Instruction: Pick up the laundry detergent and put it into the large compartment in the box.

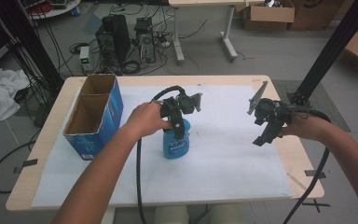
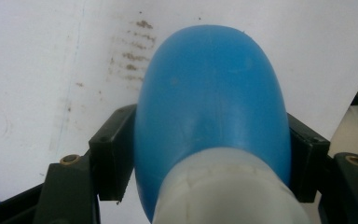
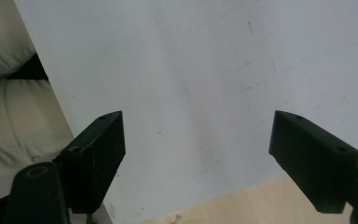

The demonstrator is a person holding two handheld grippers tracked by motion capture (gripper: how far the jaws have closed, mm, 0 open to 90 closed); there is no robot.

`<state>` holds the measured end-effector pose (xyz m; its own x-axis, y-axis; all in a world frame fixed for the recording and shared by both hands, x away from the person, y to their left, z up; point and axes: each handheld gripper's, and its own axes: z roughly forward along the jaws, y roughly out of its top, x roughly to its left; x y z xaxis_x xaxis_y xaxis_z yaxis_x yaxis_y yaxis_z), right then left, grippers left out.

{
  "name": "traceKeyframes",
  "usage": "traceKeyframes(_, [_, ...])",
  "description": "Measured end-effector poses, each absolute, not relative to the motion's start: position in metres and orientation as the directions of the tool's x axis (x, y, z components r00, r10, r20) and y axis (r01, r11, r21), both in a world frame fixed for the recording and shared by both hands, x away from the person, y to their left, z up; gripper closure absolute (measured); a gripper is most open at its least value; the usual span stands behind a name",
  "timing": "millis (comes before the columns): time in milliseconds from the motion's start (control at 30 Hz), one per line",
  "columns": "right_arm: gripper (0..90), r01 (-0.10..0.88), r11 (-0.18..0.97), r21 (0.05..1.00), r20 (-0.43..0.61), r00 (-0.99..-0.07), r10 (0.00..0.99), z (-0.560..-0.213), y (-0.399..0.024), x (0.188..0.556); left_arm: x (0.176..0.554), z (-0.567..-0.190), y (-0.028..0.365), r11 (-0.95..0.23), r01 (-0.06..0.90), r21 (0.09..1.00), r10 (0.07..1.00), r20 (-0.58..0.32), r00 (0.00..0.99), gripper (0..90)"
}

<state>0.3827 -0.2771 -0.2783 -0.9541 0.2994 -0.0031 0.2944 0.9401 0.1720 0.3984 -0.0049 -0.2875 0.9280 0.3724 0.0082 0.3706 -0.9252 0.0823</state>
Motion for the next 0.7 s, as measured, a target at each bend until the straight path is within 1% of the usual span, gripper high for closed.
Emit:
traceKeyframes(433, [18.4,0.296,0.939,0.173,-0.002,-0.954,0.301,-0.2777,-0.2767,0.3822,0.3975,-0.2863,-0.0048,-0.926,0.368,0.085,0.37,0.006,0.929,37.2])
traceKeyframes(700, [18.4,0.295,0.939,0.174,-0.001,-0.954,0.3,-0.2782,-0.276,0.3825,0.3966,-0.2858,-0.0053,-0.926,0.368,0.08,0.37,0.014,0.929,37.5])
